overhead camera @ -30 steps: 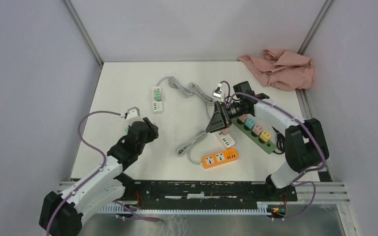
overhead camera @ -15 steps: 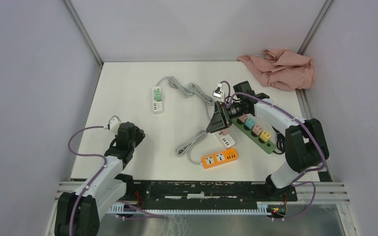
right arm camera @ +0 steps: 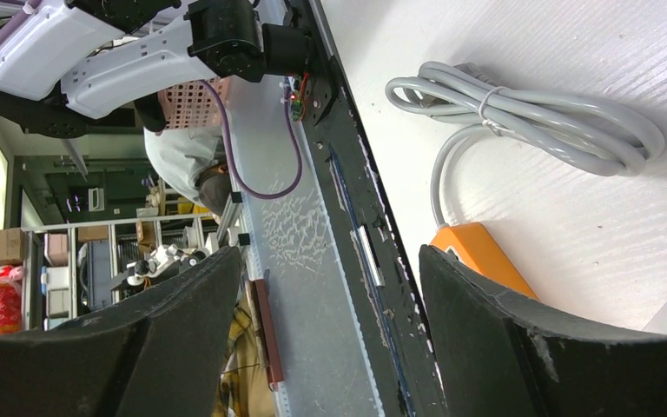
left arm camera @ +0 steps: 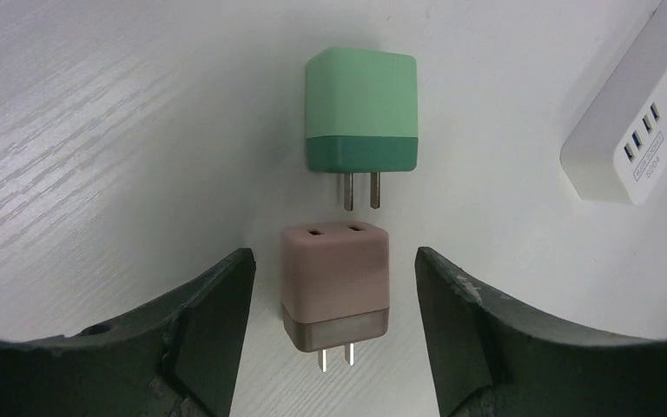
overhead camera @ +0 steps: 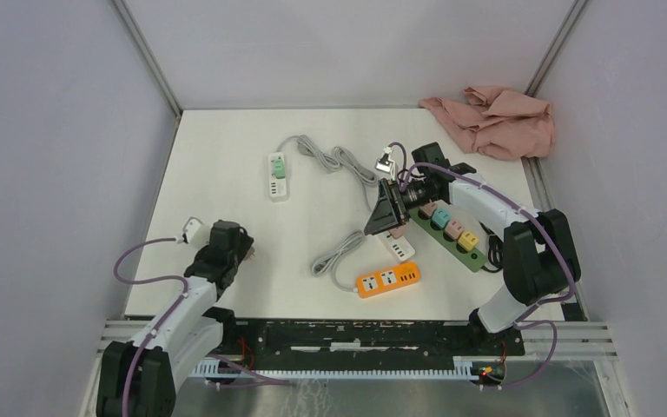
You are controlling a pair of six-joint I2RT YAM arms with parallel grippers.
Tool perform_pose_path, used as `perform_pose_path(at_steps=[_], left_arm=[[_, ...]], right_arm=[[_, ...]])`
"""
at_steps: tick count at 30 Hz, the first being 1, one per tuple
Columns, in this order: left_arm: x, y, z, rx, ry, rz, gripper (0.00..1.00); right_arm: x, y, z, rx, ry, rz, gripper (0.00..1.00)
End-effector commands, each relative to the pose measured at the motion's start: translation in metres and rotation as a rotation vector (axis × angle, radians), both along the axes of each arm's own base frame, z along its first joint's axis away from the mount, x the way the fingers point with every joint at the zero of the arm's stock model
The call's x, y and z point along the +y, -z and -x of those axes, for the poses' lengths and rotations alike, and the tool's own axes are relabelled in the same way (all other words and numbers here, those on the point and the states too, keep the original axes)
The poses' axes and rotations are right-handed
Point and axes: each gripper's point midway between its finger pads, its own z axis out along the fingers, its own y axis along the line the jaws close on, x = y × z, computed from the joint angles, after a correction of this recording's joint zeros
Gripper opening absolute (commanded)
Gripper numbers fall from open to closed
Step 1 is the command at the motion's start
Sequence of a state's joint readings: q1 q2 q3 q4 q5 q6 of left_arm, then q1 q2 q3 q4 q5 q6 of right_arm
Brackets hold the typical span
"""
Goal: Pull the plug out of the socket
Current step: Place the plug at the center of the board.
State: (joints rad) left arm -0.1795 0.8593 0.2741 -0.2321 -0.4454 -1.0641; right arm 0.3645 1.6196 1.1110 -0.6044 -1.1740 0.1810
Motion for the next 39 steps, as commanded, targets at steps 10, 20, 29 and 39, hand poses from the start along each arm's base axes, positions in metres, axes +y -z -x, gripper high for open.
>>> perform_pose_path(at_steps=[10,20,29,39], left_arm=[[-0.015,-0.047,-0.008,-0.095,0.014,0.111,0.85],[-0.069,-0.090,-0.019,-0.322,0.351,0.223,0.78],[-0.135,-0.116,-0.010,-0.522,0.753,0.362,0.76],[-0.207,-0.125,0.020,-0.588,1.108,0.329,0.72]], right_arm=[[0.000,-0.028,-0.002,-0.108,-0.037,-0.065,0.81],[-0.001,-0.033,0.002,-0.131,-0.063,-0.096,0.80],[-0.001,-0.035,0.003,-0.139,-0.069,-0.102,0.80],[-0.002,-0.035,0.003,-0.140,-0.069,-0.103,0.80]])
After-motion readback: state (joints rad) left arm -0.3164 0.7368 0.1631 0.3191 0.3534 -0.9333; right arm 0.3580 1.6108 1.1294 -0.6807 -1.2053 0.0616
